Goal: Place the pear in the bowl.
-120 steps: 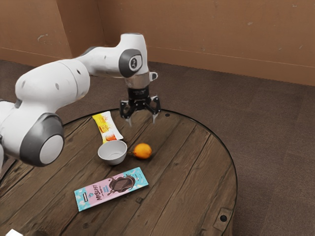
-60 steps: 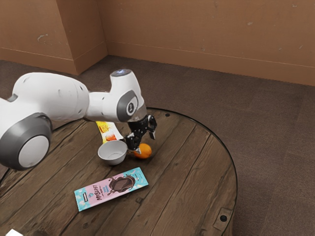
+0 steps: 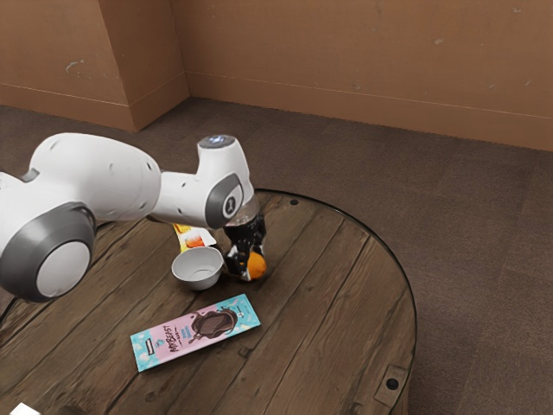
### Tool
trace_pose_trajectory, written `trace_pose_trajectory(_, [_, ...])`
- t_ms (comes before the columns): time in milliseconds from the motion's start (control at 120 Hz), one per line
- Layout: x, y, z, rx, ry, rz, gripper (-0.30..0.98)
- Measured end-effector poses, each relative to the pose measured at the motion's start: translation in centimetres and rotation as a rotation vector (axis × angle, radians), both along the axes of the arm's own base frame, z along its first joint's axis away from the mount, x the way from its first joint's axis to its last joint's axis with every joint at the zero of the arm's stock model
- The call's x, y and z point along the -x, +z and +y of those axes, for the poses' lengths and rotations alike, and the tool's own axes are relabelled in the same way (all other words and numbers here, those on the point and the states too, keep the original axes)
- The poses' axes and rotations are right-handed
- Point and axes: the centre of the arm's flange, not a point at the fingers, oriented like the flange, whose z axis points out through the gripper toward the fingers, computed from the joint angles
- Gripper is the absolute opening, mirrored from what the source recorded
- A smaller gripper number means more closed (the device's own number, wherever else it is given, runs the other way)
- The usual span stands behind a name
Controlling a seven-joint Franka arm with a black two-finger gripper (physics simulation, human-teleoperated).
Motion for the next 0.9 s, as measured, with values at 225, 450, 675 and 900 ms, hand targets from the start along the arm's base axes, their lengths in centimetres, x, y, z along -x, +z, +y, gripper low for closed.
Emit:
trace_pose_trajectory(225, [0.0,0.2,0.1,0.005,0.070,0.005,0.40])
trace_pose_trajectory(450, [-0.2,4.7,-0.5,-0.002,0.070,-0.046,0.34])
trace_pose_trajectory(675, [4.4,6.6,8.9,0.015,0.228,0.005,0.36])
trace_pose_trajectory(900, [5.0,6.0,10.6,0.012,0.272,0.027,0.53])
